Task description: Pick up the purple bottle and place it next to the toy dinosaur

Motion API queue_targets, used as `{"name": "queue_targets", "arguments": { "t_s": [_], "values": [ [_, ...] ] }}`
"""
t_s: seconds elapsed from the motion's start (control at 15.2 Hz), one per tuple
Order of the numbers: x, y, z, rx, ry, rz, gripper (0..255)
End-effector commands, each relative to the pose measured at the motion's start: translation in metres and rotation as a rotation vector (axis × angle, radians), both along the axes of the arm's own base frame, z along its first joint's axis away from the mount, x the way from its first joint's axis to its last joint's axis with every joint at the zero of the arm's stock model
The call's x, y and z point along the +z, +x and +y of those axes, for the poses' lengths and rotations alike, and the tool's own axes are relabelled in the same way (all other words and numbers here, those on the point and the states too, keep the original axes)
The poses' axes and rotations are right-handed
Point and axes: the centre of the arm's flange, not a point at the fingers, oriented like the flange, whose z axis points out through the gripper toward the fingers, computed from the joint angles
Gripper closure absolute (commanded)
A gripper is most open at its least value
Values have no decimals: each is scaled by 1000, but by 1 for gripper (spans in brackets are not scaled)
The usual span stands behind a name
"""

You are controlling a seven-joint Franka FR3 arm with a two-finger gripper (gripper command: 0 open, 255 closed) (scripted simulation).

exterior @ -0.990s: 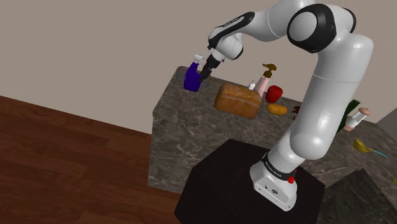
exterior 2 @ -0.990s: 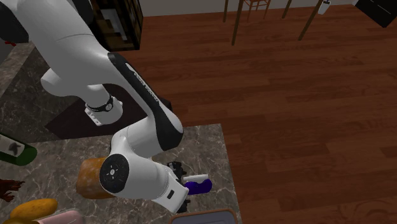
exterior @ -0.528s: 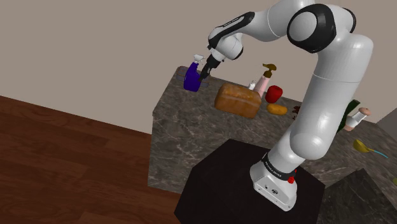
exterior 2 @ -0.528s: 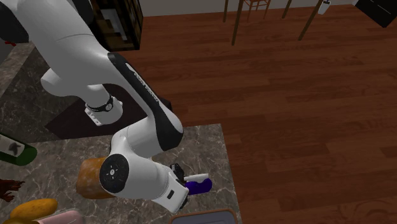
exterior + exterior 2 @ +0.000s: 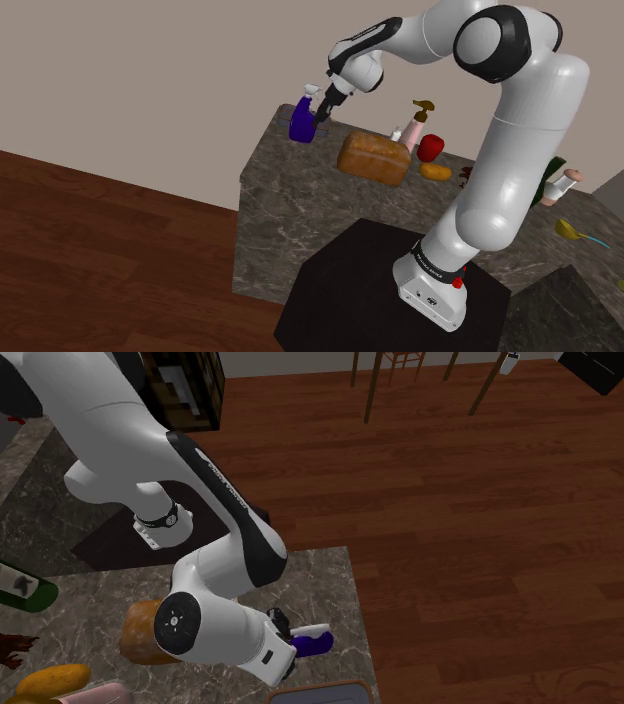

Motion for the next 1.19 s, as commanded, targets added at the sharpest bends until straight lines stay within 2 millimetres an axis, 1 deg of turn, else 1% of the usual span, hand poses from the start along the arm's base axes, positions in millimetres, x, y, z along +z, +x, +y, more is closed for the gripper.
{"name": "queue_targets", "arguments": {
  "t_s": [0.0, 1.12],
  "values": [
    [9, 0, 0, 0, 0, 0, 255],
    [99, 0, 0, 0, 0, 0, 255]
  ]
}}
